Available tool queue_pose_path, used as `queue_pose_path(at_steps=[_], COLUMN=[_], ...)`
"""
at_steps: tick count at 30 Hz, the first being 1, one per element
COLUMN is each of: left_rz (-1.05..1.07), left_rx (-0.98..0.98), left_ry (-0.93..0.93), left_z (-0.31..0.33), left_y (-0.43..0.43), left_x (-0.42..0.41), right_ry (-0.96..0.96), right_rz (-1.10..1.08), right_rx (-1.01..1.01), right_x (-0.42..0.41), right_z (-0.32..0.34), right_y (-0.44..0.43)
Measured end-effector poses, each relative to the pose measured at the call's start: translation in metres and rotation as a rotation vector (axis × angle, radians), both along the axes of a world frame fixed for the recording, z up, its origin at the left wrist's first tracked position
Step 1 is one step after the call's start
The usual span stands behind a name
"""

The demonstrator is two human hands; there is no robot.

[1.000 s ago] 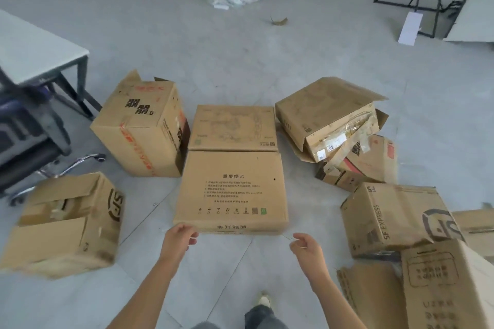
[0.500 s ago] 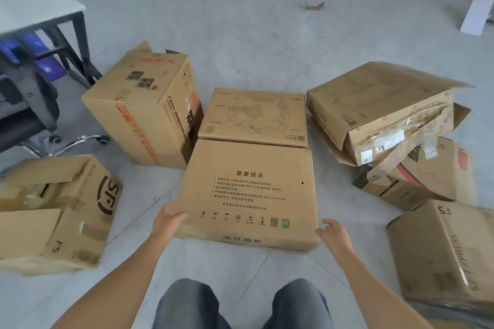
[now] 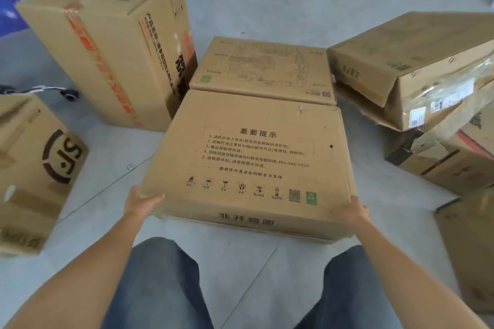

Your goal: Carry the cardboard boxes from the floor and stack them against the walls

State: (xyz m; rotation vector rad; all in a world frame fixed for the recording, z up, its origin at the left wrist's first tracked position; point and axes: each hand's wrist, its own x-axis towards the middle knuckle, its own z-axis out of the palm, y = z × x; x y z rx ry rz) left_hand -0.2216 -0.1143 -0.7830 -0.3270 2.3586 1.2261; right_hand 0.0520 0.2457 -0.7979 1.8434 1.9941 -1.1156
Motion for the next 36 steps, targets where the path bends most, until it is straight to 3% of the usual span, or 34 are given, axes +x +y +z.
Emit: queue_pose_path(at_steps=[13, 23, 30, 36], left_rz=[0.102, 0.132, 0.165, 0.134], left_rx=[0.091, 0.139, 0.287, 0.336], left_ry=[-0.068, -0.045, 0.1, 0.38], left_z=[-0.032, -0.052, -0.017, 0.068], left_y=[-0.001, -0.009, 0.008, 0.043], left_x=[-0.018, -0.015, -0.016, -0.03], right_ry=[0.233, 0.29, 0.325, 0.395], right_rz=[-0.139, -0.222, -0.224, -0.213], right_rx=[-0.016, -0.037, 0.117, 0.399], right_x=[0.028, 0.034, 0.03, 0.012], right_z=[-0.035, -0.043, 0.003, 0.081], right_y=[0.0, 0.002, 0.015, 0.033])
